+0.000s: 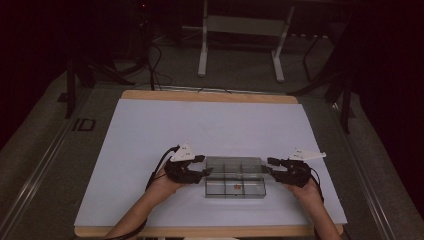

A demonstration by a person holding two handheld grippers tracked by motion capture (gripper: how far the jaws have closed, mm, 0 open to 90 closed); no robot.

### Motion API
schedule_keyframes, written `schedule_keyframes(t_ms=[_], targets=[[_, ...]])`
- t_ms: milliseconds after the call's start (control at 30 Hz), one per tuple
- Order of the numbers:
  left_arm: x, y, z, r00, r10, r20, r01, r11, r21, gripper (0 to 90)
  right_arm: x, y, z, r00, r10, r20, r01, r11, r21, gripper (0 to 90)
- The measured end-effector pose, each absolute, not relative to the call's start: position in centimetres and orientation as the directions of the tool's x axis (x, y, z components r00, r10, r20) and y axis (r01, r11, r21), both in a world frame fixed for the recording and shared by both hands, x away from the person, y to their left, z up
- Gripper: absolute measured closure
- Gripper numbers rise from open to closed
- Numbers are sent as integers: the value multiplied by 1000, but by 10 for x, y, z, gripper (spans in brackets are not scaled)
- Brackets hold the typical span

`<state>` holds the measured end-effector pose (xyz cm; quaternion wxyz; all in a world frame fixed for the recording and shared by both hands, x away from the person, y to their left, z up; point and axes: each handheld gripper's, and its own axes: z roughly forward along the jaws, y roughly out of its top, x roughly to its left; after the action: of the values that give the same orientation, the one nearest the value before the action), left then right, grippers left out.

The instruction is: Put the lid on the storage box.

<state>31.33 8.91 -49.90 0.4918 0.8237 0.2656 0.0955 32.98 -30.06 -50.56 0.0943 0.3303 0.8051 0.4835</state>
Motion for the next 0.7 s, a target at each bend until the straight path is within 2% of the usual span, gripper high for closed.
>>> schedule_keyframes(t_ms=[700], targets=[[313, 98, -509, 826, 548, -133, 386, -377, 842, 421, 330, -307, -512, -754, 636, 165, 458, 328, 826, 494]])
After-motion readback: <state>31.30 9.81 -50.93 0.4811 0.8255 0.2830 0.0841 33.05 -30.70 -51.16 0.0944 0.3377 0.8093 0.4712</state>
